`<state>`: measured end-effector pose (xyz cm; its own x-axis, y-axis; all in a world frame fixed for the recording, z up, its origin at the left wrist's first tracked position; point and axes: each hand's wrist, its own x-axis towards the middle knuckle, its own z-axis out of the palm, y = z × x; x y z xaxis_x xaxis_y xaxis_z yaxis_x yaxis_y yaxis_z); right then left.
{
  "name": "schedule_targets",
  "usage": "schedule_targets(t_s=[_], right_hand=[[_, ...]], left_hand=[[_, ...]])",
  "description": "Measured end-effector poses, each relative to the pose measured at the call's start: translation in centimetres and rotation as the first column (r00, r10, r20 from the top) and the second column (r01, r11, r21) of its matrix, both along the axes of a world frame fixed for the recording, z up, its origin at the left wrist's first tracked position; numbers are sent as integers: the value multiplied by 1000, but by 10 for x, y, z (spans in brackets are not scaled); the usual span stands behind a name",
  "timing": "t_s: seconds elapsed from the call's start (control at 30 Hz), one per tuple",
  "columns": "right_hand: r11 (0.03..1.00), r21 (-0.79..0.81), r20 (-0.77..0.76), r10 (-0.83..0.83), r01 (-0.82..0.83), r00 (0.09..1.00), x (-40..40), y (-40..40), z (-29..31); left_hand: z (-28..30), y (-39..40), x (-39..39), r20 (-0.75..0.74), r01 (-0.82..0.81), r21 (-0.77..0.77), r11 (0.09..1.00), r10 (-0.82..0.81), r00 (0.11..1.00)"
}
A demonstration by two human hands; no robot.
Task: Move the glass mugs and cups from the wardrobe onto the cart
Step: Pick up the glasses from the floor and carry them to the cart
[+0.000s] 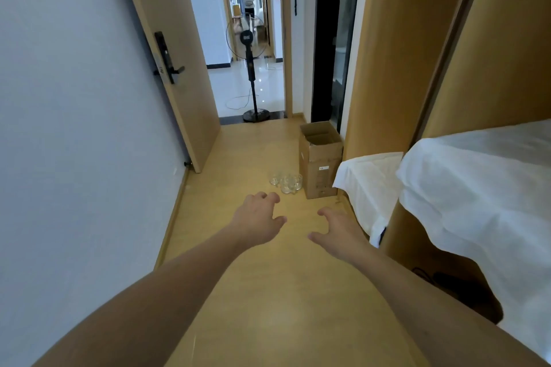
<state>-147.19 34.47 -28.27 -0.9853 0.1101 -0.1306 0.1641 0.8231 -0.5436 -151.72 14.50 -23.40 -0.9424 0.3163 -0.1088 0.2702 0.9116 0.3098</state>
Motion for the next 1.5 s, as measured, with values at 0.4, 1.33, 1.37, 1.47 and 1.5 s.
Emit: schedule_targets(t_s=[0.4,1.33,1.37,1.47,1.5], right_hand=[[999,28,89,26,-28,996,-151,28,-20],[990,-17,378,-121,137,918,-530,-24,-104],[991,-26,381,-114,134,918,-546,-20,-110],[993,-32,400,-88,110,912,-599,-5,-132],[994,-36,408,-82,106,909,-617,1,-139]], left_hand=[[-41,28,-157,89,-27,-46,999,31,996],[-144,-21,-567,311,-24,63,998,4,950],[-148,-17,-581,312,-40,73,997,15,950],[-164,-3,-625,326,-89,81,993,58,944],[-170,3,-641,334,-103,78,992,72,940]])
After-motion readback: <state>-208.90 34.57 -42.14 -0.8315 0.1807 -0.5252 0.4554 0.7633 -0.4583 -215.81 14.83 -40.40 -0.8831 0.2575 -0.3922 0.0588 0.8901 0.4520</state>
